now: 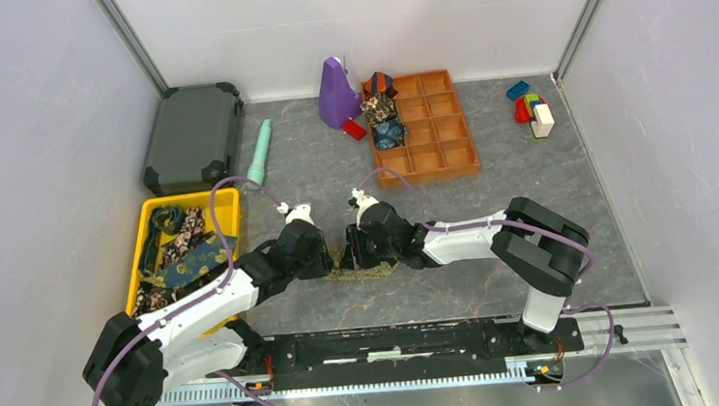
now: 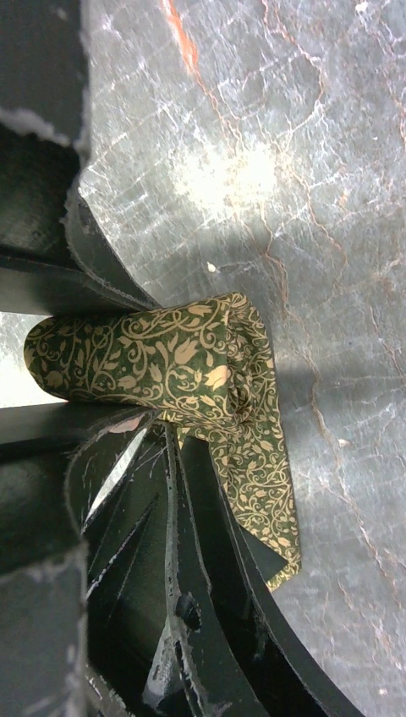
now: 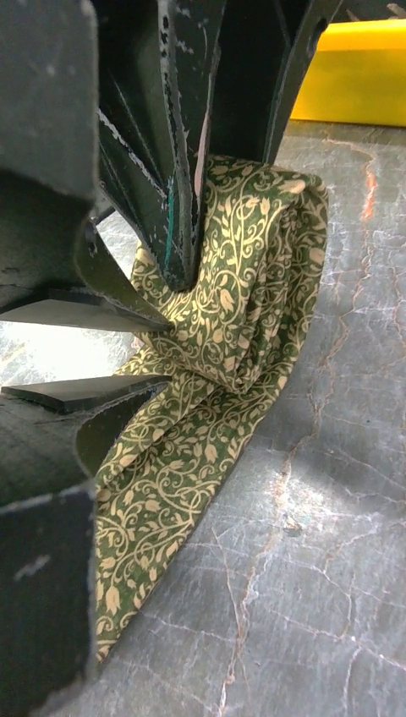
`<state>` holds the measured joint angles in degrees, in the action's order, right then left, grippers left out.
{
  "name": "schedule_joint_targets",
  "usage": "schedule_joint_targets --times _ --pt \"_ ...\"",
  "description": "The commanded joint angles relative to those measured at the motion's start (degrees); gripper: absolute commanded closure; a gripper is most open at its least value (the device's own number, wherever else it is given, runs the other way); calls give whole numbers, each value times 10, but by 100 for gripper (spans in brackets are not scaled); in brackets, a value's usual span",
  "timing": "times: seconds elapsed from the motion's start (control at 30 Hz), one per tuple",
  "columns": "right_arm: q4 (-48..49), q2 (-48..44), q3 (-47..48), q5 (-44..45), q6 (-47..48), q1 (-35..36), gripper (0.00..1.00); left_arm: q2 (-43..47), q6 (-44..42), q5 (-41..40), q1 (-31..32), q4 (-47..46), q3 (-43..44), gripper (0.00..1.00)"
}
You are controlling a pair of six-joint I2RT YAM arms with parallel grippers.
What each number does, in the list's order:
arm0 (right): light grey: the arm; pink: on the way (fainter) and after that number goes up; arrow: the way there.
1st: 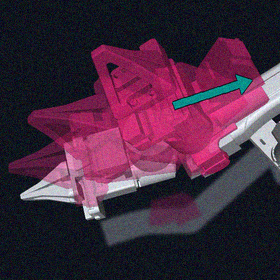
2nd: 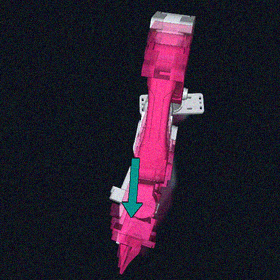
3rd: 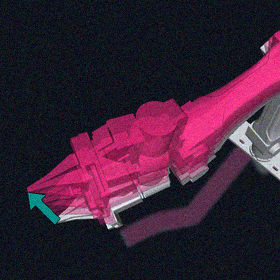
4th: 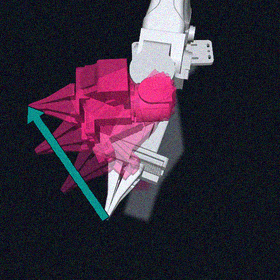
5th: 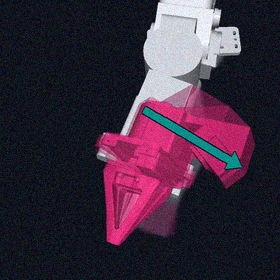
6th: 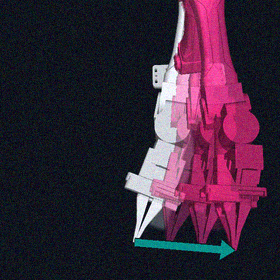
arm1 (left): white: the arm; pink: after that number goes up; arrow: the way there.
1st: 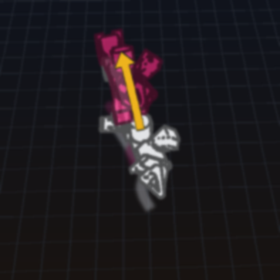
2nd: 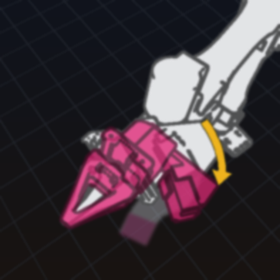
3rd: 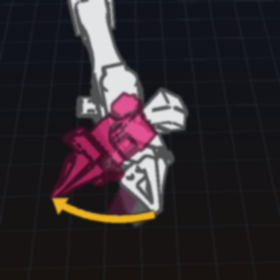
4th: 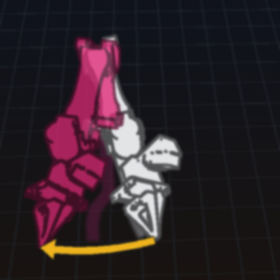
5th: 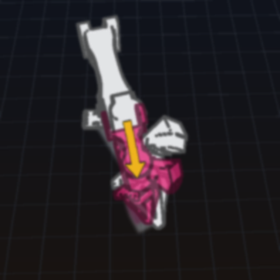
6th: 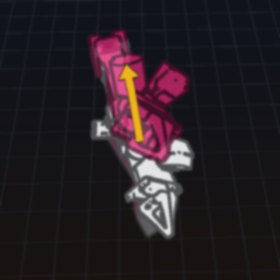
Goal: Roll the ties
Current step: Roll the tie at the center of the board.
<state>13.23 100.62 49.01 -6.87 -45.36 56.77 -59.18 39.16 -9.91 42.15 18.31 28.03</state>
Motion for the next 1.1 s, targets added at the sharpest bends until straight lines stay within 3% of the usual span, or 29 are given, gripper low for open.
schedule_joint_targets --times 0.0,0.4,1.07 --pt "22 -1 5 -15 2 0 69 -13 -14 -81 25 48 41 66" --pt "-15 -119 -80 24 31 -35 68 -81 4 -184 86 119 100 66" --pt "-55 -256 -173 49 50 -111 67 -305 104 -351 200 280 248 67"
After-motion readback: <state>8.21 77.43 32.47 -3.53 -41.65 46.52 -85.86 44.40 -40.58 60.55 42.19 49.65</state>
